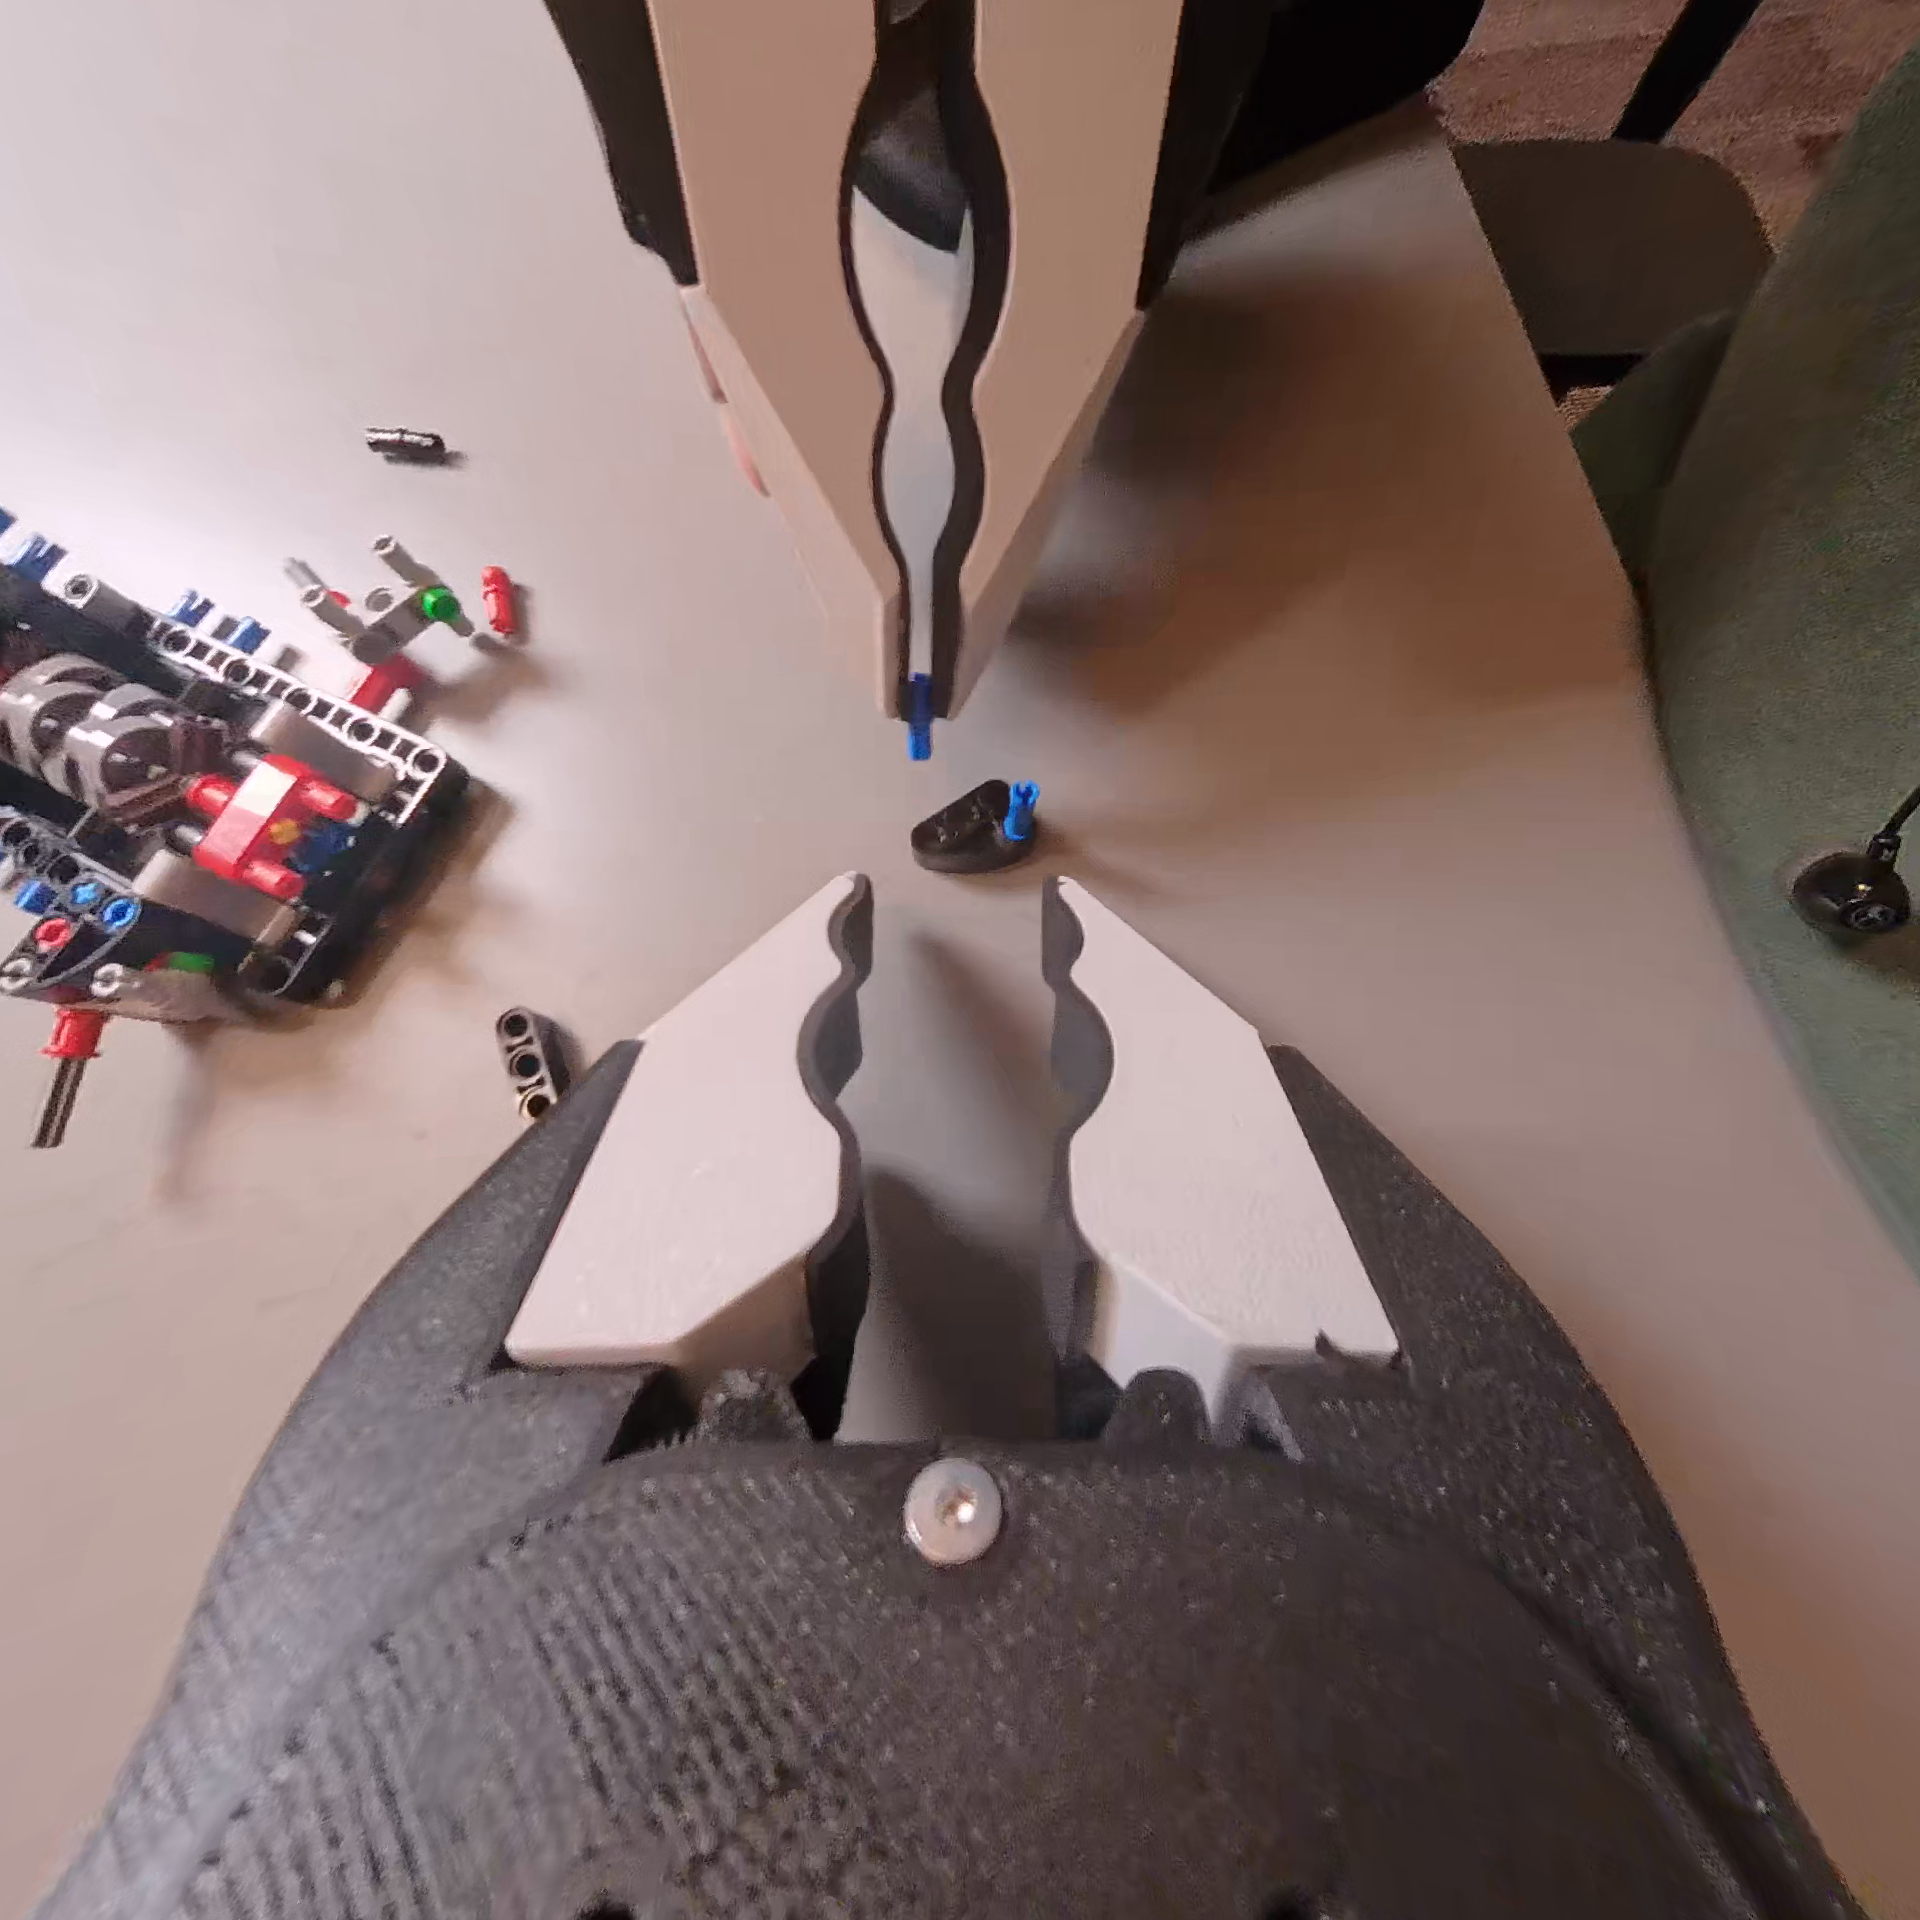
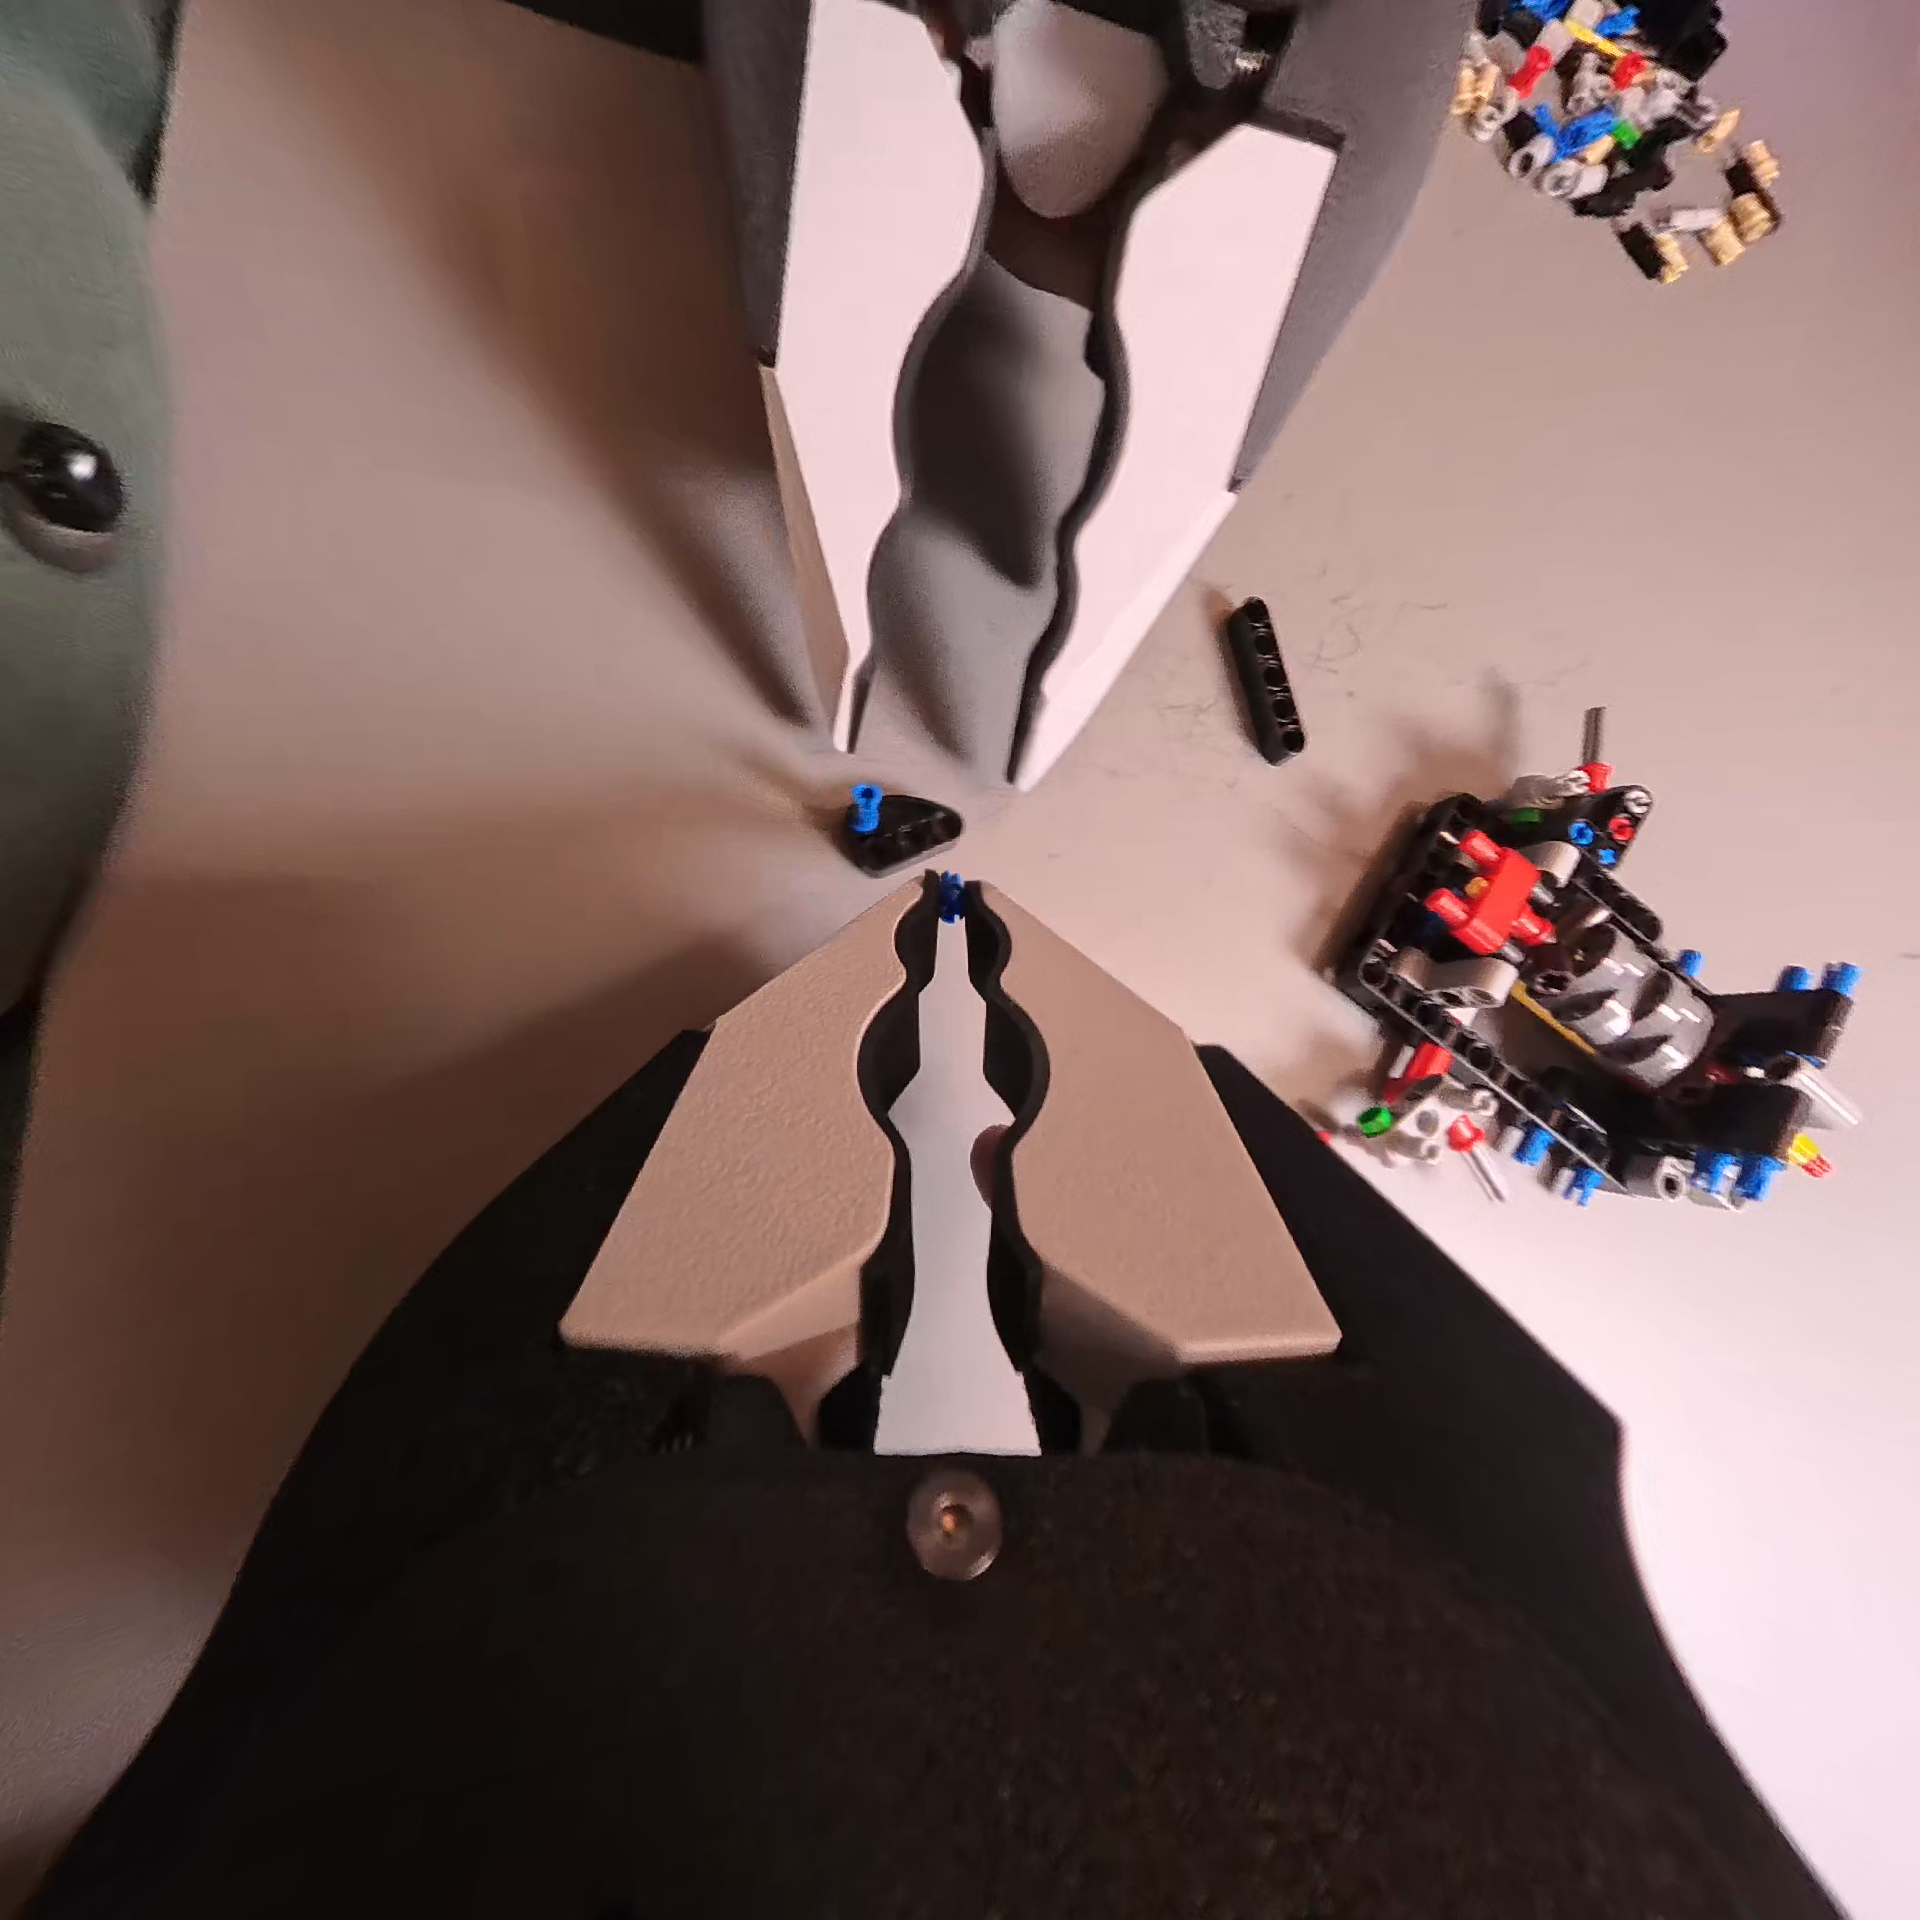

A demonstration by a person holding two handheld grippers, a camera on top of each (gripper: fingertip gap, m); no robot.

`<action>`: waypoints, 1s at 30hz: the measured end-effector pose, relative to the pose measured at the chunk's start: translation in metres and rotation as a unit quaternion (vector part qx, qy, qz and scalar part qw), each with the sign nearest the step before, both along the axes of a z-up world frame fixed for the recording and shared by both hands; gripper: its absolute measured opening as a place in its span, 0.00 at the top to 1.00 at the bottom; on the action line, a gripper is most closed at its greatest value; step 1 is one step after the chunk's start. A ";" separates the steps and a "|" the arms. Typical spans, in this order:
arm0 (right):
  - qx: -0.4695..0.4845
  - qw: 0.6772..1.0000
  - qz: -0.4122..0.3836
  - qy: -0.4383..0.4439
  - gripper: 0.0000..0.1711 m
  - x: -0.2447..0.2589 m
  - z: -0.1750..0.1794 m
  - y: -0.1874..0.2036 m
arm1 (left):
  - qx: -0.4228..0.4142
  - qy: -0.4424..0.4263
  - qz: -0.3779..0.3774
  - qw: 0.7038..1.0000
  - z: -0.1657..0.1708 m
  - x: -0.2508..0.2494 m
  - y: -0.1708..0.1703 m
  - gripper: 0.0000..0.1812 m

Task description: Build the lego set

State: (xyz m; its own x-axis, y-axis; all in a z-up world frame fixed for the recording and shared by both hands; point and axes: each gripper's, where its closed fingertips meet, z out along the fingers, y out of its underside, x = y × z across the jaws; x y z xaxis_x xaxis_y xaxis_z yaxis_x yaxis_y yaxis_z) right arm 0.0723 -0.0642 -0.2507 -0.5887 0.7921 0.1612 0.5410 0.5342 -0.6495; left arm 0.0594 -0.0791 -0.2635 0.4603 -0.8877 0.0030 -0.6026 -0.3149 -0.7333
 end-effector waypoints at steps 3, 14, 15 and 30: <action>0.000 1.000 0.018 -0.014 0.99 0.006 0.000 -0.010 | 0.007 0.002 -0.008 1.000 -0.002 0.009 -0.001 0.81; 0.044 0.996 0.041 -0.058 0.99 0.003 -0.006 -0.017 | 0.031 0.016 -0.004 0.999 -0.007 0.014 0.004 0.87; 0.049 0.996 0.041 -0.062 0.99 0.002 -0.007 -0.017 | 0.032 0.016 -0.004 0.999 -0.007 0.014 0.004 0.87; 0.080 0.988 0.035 -0.128 0.99 -0.001 -0.008 -0.018 | 0.032 0.009 -0.008 0.999 -0.007 0.013 0.004 0.87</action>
